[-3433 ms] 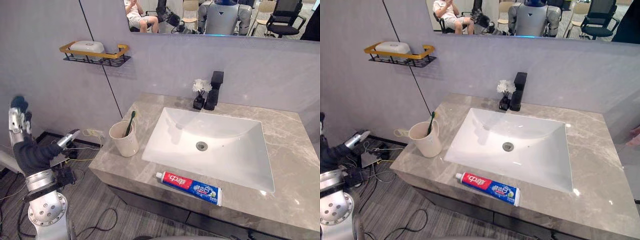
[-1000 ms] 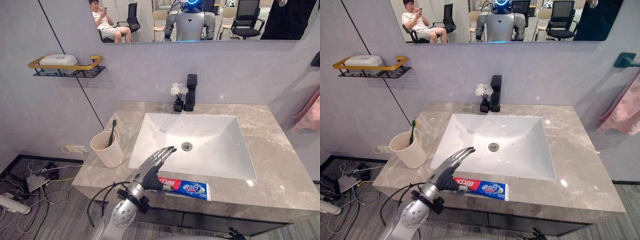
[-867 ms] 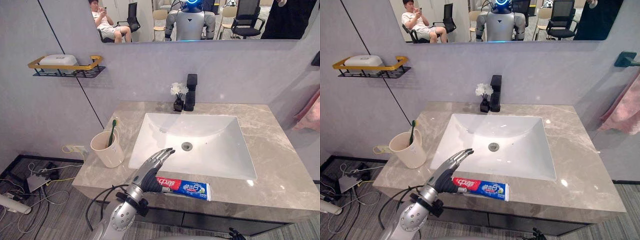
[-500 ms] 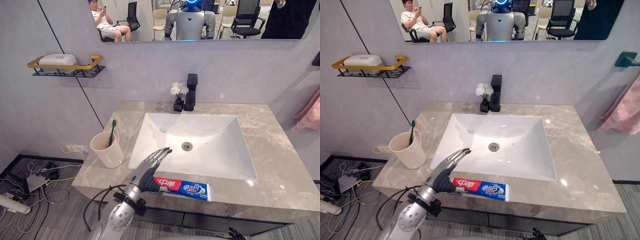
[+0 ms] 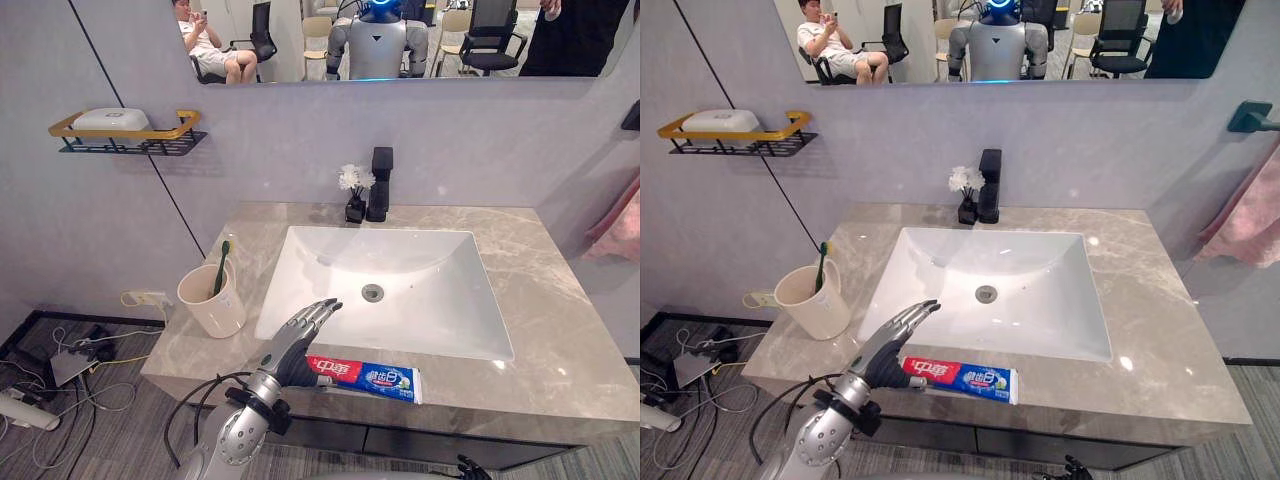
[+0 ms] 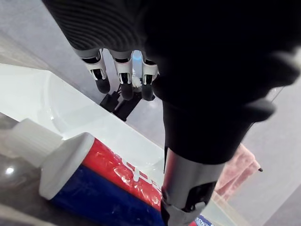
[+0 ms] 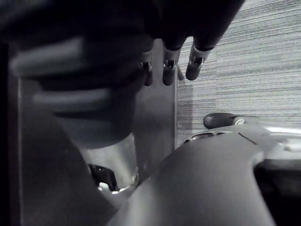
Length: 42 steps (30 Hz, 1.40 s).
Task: Organize washtable
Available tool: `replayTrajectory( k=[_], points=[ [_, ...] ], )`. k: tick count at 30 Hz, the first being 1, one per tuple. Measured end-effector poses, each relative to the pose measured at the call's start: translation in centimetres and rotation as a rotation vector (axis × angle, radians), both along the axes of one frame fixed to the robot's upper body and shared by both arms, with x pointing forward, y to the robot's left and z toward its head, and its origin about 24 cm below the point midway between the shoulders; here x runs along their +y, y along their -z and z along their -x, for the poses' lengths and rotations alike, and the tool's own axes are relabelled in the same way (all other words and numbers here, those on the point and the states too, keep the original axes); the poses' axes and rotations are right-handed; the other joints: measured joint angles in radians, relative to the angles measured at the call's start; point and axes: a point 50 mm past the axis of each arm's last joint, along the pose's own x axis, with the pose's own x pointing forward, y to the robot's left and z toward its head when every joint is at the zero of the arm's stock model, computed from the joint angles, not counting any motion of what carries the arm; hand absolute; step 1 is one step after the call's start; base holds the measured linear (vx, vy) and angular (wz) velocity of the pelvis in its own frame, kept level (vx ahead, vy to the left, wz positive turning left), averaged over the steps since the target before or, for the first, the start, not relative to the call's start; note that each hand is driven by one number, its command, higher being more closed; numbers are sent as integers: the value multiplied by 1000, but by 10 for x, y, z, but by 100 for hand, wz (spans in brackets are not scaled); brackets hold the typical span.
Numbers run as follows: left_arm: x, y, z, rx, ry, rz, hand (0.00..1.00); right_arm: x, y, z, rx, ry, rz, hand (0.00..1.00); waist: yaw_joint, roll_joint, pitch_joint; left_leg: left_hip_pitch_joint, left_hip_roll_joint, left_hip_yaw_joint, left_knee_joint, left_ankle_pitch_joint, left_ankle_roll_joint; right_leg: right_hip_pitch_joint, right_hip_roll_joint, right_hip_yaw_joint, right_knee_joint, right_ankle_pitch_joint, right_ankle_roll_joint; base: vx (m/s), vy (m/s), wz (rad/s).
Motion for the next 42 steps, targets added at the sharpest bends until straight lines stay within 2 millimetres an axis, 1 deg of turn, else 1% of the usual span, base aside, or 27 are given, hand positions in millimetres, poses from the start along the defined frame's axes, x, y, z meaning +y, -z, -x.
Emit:
replayTrajectory(
  k=[8, 9, 13, 17, 30, 35, 38, 42],
  points=[
    [1, 3, 1, 14, -2, -6, 0, 0, 0, -1, -3, -1, 0, 0, 0, 3, 0, 6, -1, 5, -1, 0, 0, -4, 1, 4, 3, 0, 0, -14, -3, -2],
    [1, 4, 1, 15, -1, -9, 100, 0, 0, -1, -3, -1, 0, 0, 0, 3, 0, 6, -1, 5, -1, 0, 0, -3, 1, 4, 3, 0, 0, -48, -11, 0],
    [1, 5, 1, 24, 4, -17, 100, 0, 0, -1, -5, -1, 0, 0, 0, 4, 0, 6, -1, 5, 0, 0, 0, -3, 1, 4, 2, 0, 0, -41, -10, 0],
    [1, 11, 2, 54, 7, -27, 100, 0, -2, -3, -16, -3, 2, 0, -1, 7, 0, 6, 0, 6, 0, 0, 0, -3, 1, 5, 2, 0, 0, -39, -10, 0],
    [3, 12, 1, 60, -2, -29, 100, -1, -2, -5, -25, -4, 3, 0, -1, 10, 0, 9, 7, 13, -1, -1, -1, -4, 3, 13, -1, 1, -1, -22, -6, -1],
    [13, 13, 2, 67, -46, -38, 100, -1, -3, -5, -25, 0, 4, 0, -4, 15, -1, 16, 16, 39, -1, -9, -7, -7, 13, 40, -1, 2, -3, -24, -10, -16],
    [14, 13, 2, 64, -52, -38, 100, -2, -3, -4, -27, 15, 3, 0, -3, 16, -2, 16, 17, 44, 0, -10, -8, -12, 16, 48, -1, 3, -4, -21, -15, -12],
    [17, 11, -2, 56, -129, 15, 100, -9, -4, 2, -41, 100, 5, 0, -4, 22, -4, 15, 30, 76, 2, -18, -16, -36, 28, 85, -1, 10, -12, -14, -20, -24]
  ],
)
